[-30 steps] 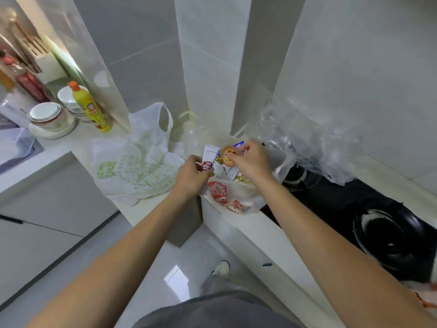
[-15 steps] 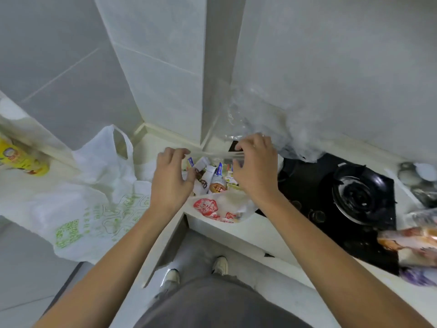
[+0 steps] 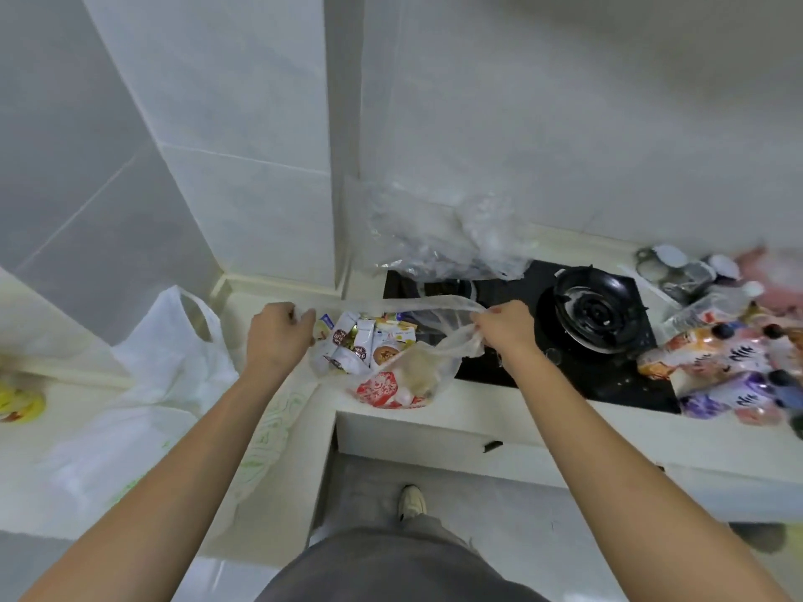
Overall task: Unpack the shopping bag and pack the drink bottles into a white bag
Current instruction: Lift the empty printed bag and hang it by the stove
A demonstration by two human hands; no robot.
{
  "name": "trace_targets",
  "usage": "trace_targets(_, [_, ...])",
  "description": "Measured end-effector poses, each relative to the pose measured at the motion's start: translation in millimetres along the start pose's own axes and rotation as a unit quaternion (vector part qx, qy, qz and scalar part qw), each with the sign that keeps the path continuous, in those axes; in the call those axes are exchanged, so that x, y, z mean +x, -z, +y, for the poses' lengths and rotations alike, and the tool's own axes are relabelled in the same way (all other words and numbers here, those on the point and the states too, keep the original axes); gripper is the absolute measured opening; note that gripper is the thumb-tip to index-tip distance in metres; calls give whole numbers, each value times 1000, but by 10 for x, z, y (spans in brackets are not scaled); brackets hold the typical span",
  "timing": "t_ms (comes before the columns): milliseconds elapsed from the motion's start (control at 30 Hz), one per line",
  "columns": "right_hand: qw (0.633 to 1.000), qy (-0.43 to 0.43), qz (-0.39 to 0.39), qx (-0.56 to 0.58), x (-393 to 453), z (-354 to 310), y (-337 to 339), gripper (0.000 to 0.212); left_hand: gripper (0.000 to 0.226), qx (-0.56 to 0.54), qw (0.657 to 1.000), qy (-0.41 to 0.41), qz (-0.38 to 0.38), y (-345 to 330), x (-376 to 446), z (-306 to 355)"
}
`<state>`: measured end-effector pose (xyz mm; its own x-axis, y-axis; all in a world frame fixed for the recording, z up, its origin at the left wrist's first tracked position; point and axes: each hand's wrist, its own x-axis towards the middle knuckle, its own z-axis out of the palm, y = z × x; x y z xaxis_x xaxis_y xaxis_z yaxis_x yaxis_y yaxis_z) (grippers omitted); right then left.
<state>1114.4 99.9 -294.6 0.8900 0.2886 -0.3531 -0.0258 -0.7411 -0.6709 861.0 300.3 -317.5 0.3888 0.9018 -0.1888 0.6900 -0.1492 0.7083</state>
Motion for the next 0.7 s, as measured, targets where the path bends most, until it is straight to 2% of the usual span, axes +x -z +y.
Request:
trace_targets(67, [998, -44, -18, 39, 2, 113, 91, 32, 52, -9, 999, -45, 6, 51, -47, 141])
trace_targets(200, [988, -52, -97, 108, -228, 187, 371, 21, 42, -89, 991, -102, -21, 140, -131, 434])
trace_targets(267, [982, 2, -98, 161, -398, 16, 538, 24, 37, -127, 983, -126, -29, 195, -177, 614])
trace_targets(367, [975, 125, -50, 176, -604, -422, 816, 31, 31, -199, 966, -158, -37, 342, -204, 1084])
trace_targets(467, [957, 205, -18, 206, -702, -872, 1123, 31, 29, -267, 945, -187, -23, 500, -169, 1699])
trace_targets(600, [925, 257, 13, 281, -584, -1306, 1615, 32, 22, -298, 923, -240, -35, 510, -221, 2452])
trace_targets(700, [925, 254, 10, 283, -406, -1415, 1934, 32, 20, -297, 915, -262, -73, 356, -310, 2937])
